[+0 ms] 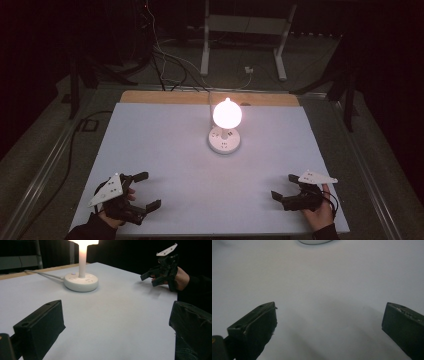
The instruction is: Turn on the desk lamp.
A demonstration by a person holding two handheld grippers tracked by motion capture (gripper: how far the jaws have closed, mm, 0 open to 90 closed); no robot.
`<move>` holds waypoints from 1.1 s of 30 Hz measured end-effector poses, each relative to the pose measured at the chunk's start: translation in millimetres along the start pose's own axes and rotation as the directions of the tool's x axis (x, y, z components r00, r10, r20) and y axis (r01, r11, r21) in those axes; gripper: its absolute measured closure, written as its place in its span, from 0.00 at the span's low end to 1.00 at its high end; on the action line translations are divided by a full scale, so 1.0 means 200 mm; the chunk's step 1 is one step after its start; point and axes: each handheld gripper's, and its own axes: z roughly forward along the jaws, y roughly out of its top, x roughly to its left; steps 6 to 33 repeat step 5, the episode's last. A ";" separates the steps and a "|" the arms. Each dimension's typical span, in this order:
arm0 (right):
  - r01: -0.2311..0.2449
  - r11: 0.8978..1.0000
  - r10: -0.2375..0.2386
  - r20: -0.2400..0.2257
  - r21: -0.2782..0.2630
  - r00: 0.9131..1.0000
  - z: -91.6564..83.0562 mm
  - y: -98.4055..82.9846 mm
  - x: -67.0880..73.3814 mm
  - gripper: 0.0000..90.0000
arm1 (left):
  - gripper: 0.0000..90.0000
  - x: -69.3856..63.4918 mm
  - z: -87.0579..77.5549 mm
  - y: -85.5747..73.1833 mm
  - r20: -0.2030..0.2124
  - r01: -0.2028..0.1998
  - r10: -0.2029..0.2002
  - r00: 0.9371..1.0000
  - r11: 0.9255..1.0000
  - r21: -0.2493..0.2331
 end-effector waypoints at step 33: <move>0.010 1.000 -0.010 0.000 0.010 1.000 0.02 0.00 0.01 0.00 | 0.00 0.00 0.00 0.00 0.000 0.003 -0.003 1.000 1.000 0.000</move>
